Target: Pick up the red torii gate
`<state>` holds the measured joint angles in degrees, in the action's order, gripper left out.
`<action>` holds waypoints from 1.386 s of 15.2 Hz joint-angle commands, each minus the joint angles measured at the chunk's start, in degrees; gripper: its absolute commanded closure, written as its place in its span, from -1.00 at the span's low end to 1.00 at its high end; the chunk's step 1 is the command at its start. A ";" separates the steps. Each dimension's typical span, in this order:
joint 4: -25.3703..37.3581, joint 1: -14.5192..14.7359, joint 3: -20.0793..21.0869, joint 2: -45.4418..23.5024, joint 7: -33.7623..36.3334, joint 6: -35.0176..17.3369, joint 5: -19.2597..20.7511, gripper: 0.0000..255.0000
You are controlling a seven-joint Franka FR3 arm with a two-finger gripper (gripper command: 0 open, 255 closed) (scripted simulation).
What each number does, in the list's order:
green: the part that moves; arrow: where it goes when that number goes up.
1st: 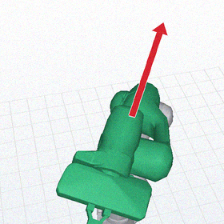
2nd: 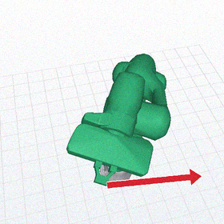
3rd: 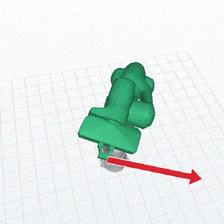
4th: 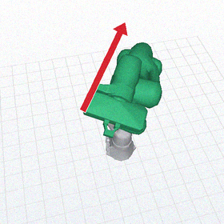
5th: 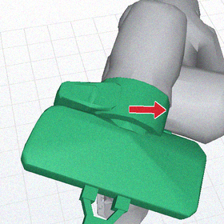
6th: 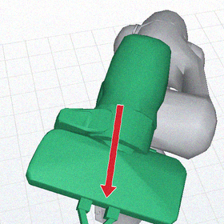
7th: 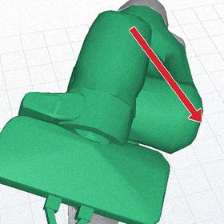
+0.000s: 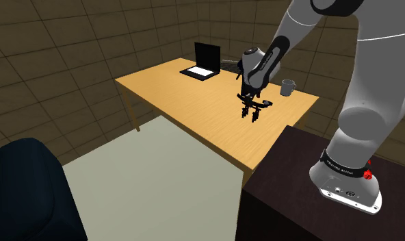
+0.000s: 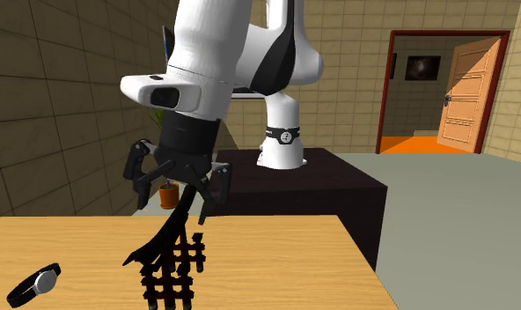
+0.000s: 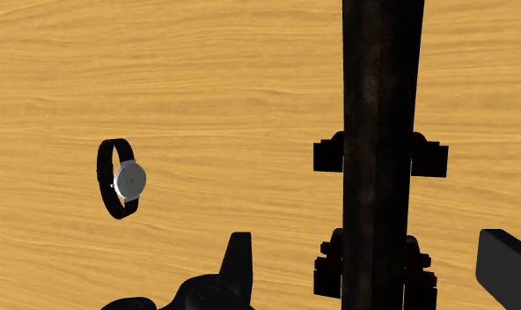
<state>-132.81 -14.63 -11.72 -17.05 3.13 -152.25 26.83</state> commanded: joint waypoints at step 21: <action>-0.07 -0.11 0.14 1.07 -0.53 0.92 -0.31 1.00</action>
<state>-132.91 -14.71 -11.72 -16.73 2.98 -152.09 26.81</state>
